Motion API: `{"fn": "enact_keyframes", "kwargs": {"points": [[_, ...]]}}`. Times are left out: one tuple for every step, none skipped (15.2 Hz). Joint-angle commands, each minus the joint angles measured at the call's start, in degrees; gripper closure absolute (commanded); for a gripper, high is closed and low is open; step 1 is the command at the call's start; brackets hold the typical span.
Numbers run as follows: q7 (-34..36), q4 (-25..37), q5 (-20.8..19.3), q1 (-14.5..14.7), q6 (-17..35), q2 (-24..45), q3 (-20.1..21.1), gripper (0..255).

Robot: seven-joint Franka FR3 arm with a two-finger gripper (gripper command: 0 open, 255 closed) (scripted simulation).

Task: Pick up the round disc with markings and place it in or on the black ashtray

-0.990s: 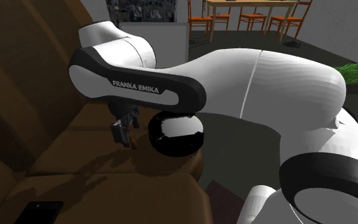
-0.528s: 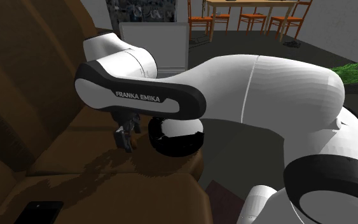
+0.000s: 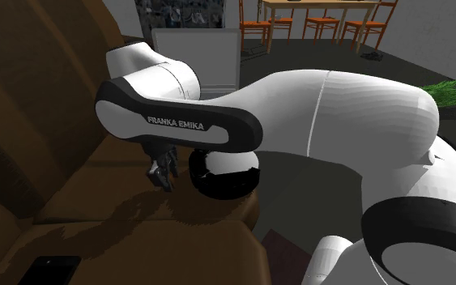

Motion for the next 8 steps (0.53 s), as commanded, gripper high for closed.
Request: {"fn": "enact_keyframes", "kwargs": {"points": [[0.0,0.0,0.0,0.0,0.0,0.0,0.0,255],[0.0,0.0,0.0,0.0,0.0,0.0,0.0,255],[0.0,0.0,0.0,0.0,0.0,0.0,0.0,255],[0.0,0.0,0.0,0.0,0.0,0.0,0.0,255],[0.0,0.0,0.0,0.0,0.0,0.0,0.0,255],[0.0,0.0,0.0,0.0,0.0,0.0,0.0,255],[0.0,0.9,0.0,0.0,-0.8,0.1,0.0,255],[0.0,1.8,0.0,0.0,-1.5,0.3,0.0,255]]}}
